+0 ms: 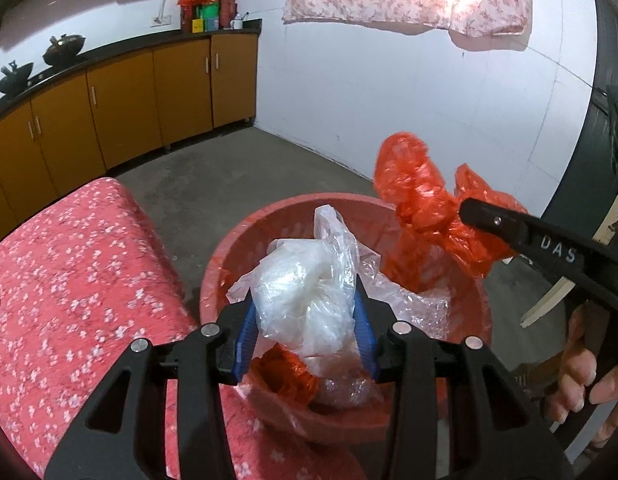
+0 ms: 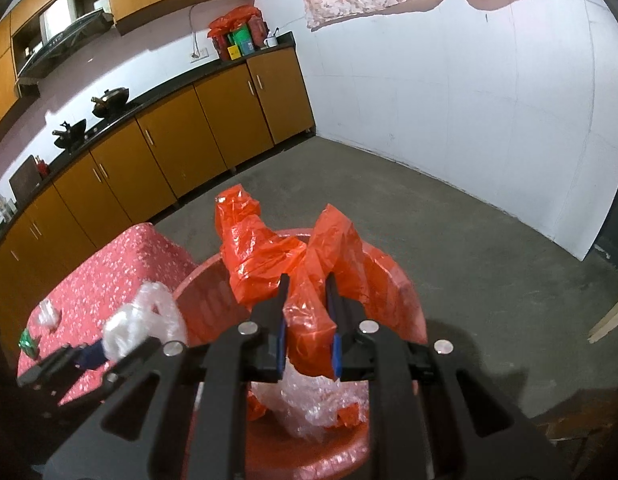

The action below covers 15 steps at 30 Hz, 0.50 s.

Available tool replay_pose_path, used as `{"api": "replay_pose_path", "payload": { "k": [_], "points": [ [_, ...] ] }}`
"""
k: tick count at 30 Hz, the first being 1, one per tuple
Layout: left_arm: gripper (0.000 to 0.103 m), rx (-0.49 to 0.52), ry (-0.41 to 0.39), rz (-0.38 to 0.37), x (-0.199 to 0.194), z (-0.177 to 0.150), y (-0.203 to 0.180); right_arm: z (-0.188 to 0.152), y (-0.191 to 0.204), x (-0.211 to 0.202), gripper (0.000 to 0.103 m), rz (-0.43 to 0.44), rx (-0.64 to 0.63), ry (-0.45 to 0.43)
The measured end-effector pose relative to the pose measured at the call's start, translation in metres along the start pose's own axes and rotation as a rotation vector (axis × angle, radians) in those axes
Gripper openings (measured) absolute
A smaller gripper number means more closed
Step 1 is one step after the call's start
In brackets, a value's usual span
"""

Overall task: Collect trash
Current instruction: 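Open both grippers over the basket to drop the orange and white bags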

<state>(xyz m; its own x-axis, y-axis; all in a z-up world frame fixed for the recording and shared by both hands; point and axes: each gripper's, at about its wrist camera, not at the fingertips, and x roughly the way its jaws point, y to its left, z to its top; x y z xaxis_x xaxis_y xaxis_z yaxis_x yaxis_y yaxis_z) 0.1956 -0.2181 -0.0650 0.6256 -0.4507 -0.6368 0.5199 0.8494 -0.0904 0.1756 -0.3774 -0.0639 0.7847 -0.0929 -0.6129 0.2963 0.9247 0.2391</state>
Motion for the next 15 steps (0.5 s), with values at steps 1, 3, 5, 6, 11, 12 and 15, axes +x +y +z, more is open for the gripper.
{"api": "replay_pose_path", "payload": {
  "k": [1,3,5,6,11,12,15],
  "points": [
    [0.046,0.007,0.004,-0.004,0.003,0.000,-0.001,0.001,-0.001,0.002,0.022,0.007,0.006,-0.001],
    [0.049,0.012,0.013,-0.010,0.008,-0.001,0.000,0.001,-0.003,0.004,0.027,0.023,0.007,-0.004],
    [0.055,0.007,0.022,-0.011,0.012,-0.003,0.003,-0.002,-0.004,0.006,0.036,0.028,0.005,-0.008],
    [0.056,-0.001,0.025,-0.012,0.014,-0.005,0.006,-0.003,-0.005,0.006,0.039,0.028,0.009,-0.011],
    [0.060,-0.029,0.038,-0.014,0.017,-0.008,0.015,-0.003,-0.011,0.004,0.046,0.003,0.018,-0.029],
    [0.060,-0.033,0.038,-0.012,0.016,-0.009,0.018,-0.001,-0.010,0.003,0.049,-0.003,0.016,-0.036],
    [0.062,-0.054,0.032,0.003,0.010,-0.011,0.026,0.001,-0.006,-0.005,0.058,-0.021,-0.004,-0.063]
  ]
}}
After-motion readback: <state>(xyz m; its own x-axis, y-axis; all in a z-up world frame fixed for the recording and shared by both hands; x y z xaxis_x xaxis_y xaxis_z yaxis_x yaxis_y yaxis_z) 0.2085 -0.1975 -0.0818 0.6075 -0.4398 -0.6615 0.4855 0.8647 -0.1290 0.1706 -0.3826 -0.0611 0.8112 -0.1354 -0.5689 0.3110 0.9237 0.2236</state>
